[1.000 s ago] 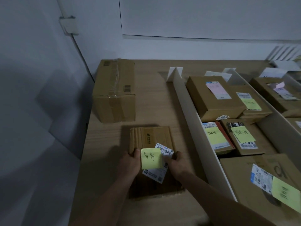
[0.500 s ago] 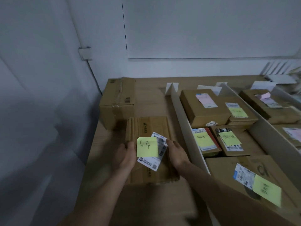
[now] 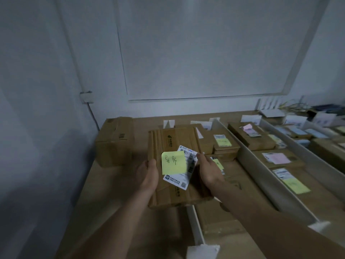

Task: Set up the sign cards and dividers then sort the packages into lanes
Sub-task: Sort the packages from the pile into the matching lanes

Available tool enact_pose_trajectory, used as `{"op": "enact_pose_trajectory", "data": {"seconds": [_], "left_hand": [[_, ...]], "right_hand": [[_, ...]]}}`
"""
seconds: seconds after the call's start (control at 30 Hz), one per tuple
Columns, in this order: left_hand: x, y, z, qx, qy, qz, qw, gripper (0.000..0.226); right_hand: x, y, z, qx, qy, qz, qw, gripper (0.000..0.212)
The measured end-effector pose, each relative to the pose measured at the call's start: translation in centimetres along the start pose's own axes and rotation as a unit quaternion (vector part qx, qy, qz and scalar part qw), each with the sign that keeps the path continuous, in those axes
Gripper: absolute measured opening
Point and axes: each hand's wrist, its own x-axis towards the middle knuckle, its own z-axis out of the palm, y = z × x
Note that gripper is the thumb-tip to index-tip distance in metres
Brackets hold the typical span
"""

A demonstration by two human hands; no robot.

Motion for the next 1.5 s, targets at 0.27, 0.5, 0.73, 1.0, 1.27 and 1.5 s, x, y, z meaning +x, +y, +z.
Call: {"op": "enact_pose_trajectory", "data": {"seconds": [0.27, 0.5, 0.73, 1.0, 1.27, 1.5], "left_hand": [[-3.7, 4.7, 5.8, -0.030, -0.088, 0.061, 0.994, 0.056], [-5.5, 7.2, 10.5, -0.014, -0.150, 0.118, 0.981, 0.042], [-8.6, 8.6, 16.2, 0.000, -0.197, 0.151, 0.969, 0.036], [-12.7, 11.6, 26.1, 0.008, -0.223, 0.153, 0.963, 0.036], [-19.3, 16.1, 39.7, 0.011, -0.228, 0.144, 0.963, 0.031], [-24.9, 19.9, 49.5, -0.003, -0.242, 0.157, 0.957, 0.033]], "right_hand": [[-2.3, 0.8, -8.6, 0.025, 0.097, 0.041, 0.994, 0.060], [-4.0, 2.7, -13.7, 0.009, 0.185, 0.060, 0.981, 0.061], [-5.5, 5.2, -19.4, 0.034, 0.240, 0.088, 0.966, 0.063], [-4.1, 9.9, -28.6, 0.047, 0.266, 0.099, 0.958, 0.059], [-1.7, 16.0, -42.5, 0.032, 0.284, 0.091, 0.954, 0.059], [-0.3, 20.3, -53.3, 0.020, 0.294, 0.091, 0.951, 0.059]]}}
